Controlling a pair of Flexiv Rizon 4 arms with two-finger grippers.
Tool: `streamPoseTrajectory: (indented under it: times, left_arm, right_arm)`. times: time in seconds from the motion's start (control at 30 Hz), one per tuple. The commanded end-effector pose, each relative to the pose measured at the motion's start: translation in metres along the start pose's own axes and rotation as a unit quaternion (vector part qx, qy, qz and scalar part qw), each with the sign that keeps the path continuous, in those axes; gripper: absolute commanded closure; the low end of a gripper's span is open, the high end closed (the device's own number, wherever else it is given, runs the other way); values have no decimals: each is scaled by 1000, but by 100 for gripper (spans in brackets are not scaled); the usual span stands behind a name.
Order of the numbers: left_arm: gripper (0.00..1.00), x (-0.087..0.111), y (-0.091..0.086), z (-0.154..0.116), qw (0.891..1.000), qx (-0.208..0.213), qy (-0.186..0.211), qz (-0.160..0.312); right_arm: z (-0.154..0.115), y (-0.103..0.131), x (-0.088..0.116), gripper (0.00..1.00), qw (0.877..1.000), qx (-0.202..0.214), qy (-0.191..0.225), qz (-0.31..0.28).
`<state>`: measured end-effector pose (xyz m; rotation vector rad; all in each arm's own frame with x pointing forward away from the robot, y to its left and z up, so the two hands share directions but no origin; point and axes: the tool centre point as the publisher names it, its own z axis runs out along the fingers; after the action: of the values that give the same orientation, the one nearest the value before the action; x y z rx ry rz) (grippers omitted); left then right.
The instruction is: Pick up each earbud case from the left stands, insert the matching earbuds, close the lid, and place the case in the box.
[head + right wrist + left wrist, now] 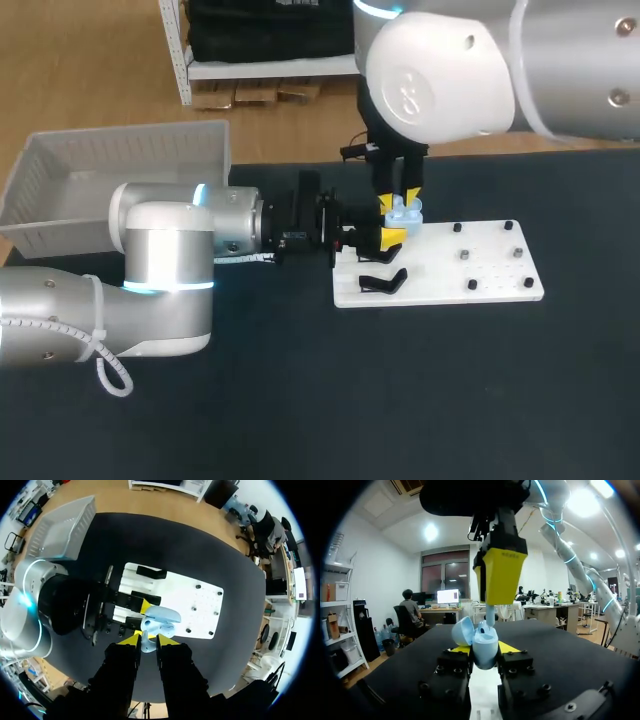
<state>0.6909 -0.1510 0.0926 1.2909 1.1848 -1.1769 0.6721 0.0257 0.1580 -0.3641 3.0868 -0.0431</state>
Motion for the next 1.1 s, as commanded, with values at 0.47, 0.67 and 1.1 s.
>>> streamPoseTrajectory:
  times: [0.47,0.67,1.1]
  left_arm:
    - [100,1,-2,0,1000,-4,-1,2]
    - [100,1,-2,0,1000,-4,-1,2]
    - [100,1,-2,0,1000,-4,-1,2]
  right_arm:
    - [8,0,1,100,1000,9,-4,-7]
    - [9,-2,-1,100,1000,9,-8,1]
    - [12,-2,-2,100,1000,7,-8,10]
